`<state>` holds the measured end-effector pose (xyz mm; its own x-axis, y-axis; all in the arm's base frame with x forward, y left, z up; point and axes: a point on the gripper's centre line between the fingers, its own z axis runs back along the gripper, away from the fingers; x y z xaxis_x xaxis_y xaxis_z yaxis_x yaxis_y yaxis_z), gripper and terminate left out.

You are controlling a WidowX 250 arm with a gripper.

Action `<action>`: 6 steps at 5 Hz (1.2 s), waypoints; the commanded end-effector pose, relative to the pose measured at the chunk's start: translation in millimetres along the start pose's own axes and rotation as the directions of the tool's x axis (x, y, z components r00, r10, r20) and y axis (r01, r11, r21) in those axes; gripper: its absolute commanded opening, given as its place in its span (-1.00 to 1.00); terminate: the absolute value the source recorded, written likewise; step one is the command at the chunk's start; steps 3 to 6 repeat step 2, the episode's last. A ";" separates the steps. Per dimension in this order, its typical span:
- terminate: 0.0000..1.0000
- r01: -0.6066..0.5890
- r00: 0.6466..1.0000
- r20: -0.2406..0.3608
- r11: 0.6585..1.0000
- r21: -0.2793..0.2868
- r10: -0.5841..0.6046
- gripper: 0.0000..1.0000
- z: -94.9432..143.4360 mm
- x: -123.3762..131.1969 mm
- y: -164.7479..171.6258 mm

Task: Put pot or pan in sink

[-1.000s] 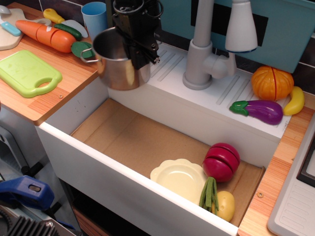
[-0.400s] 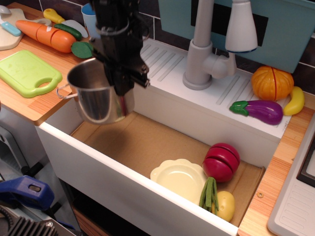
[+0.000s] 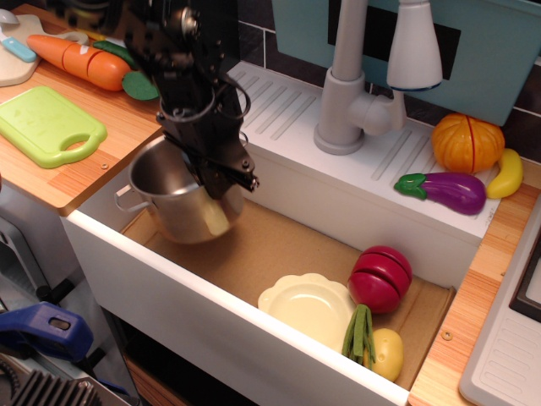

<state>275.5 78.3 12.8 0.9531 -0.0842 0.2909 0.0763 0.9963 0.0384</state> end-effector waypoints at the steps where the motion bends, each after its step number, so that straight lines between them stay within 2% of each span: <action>1: -1.00 0.020 0.998 0.058 1.000 0.015 -0.021 1.00 0.1 2.0 0.0; 2: 1.00 0.020 0.998 0.058 1.000 0.015 -0.021 1.00 0.1 2.0 0.0; 6: 1.00 0.020 0.998 0.058 1.000 0.015 -0.021 1.00 0.1 2.0 0.0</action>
